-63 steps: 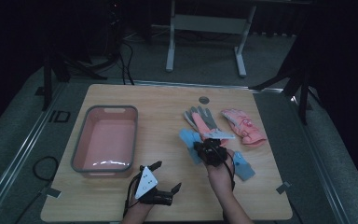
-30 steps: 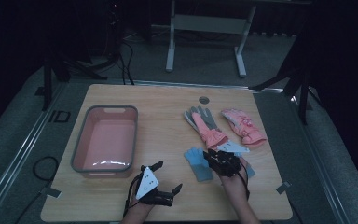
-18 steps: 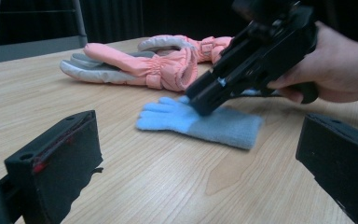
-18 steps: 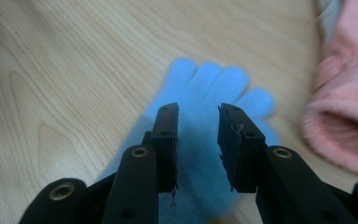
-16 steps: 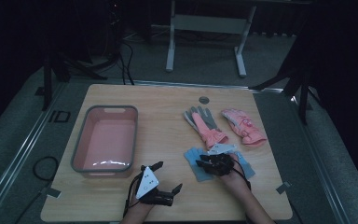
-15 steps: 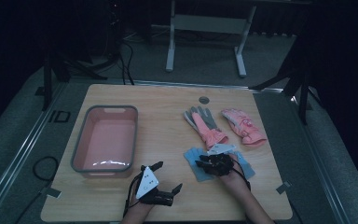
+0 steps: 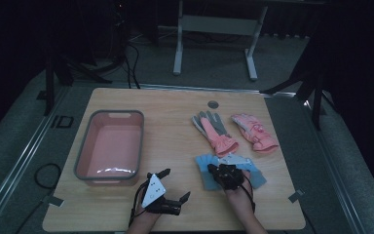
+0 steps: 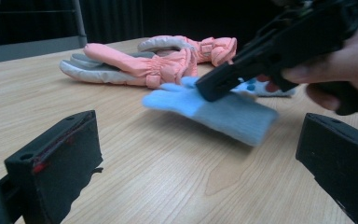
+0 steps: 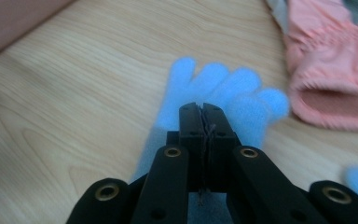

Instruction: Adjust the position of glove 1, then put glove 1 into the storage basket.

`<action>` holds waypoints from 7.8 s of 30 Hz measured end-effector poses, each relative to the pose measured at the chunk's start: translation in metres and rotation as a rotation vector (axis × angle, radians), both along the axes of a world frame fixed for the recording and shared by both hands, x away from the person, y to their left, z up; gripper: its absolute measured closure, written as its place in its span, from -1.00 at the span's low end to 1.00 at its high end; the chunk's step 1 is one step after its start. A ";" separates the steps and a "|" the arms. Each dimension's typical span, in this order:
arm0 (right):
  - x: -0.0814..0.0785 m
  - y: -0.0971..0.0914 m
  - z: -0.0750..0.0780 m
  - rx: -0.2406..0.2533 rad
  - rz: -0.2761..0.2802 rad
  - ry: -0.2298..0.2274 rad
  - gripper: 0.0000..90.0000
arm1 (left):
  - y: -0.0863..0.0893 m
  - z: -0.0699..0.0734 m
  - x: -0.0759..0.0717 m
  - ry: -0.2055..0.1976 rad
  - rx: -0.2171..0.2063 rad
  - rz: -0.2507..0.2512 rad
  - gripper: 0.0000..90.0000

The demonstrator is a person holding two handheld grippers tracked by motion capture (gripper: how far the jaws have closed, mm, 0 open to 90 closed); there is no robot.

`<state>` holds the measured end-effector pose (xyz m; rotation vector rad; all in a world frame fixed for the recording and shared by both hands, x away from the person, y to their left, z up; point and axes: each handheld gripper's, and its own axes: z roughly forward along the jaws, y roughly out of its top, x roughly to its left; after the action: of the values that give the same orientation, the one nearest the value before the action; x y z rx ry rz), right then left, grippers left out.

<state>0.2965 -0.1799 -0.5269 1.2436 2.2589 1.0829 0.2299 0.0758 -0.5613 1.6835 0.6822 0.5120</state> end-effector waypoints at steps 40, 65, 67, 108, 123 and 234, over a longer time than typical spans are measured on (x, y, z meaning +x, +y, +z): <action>0.029 -0.151 -0.026 -0.045 0.200 0.012 0.70 | 0.000 0.000 0.000 0.003 -0.007 0.011 -1.00; -0.022 -0.117 0.019 0.095 -0.334 -0.030 0.93 | 0.000 0.000 0.000 0.001 -0.004 0.008 -1.00; -0.027 -0.113 0.018 0.102 -0.398 -0.024 0.93 | 0.000 0.000 0.000 0.000 -0.001 0.008 -1.00; -0.006 -0.144 -0.017 -0.087 0.108 -0.005 0.52 | -0.002 0.000 0.001 0.003 -0.002 -0.007 -1.00; -0.015 -0.135 -0.017 -0.079 -0.019 -0.030 0.94 | -0.002 0.000 0.000 0.002 -0.005 0.002 -1.00; 0.037 -0.057 -0.006 0.184 0.104 0.176 -0.14 | -0.088 0.013 0.019 -0.087 0.451 -0.476 -0.25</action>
<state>0.3336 -0.2369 -0.5333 1.3547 2.4231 1.2906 0.2492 -0.0121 -0.5478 2.1478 0.0845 0.4092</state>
